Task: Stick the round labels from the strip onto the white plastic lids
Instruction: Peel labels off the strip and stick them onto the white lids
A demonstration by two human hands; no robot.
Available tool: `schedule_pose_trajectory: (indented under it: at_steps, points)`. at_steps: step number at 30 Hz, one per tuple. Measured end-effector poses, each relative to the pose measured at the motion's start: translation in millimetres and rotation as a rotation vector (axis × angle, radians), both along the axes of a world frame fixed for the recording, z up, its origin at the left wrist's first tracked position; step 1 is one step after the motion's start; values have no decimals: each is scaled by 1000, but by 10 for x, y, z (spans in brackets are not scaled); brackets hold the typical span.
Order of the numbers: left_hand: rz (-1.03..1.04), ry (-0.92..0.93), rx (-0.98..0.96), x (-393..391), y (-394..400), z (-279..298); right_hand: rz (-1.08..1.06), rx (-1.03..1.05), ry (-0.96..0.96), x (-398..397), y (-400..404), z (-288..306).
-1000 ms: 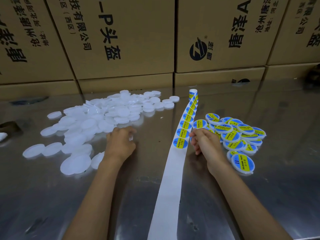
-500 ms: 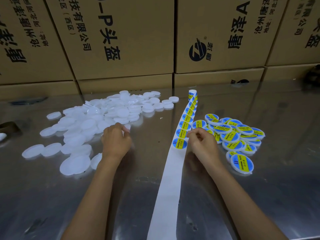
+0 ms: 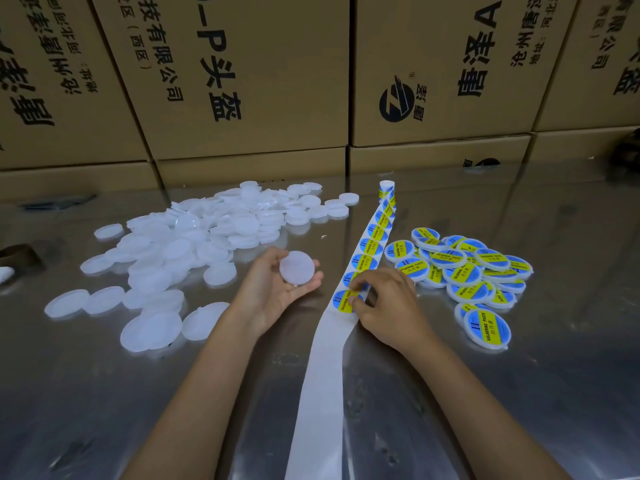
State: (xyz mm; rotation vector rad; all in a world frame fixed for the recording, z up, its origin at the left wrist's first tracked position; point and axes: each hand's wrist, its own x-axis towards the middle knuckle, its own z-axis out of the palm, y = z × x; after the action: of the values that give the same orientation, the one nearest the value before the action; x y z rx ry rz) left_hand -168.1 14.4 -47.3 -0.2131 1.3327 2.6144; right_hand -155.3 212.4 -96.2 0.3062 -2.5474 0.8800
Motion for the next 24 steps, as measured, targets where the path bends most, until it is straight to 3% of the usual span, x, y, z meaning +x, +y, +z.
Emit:
schedule_pose_trajectory:
  at_steps: [6, 16, 21, 24]
  points:
    - [-24, 119, -308, 5, 148, -96, 121, -41, -46, 87, 0, 98]
    - [-96, 212, -386, 0, 266, -216, 154, -74, -115, 123, -8, 156]
    - [-106, 301, -570, 35, 310, -212, 128, -84, -100, 160, -41, 168]
    - [-117, 371, -688, 55, 334, -189, 120, -197, -110, 177, -52, 207]
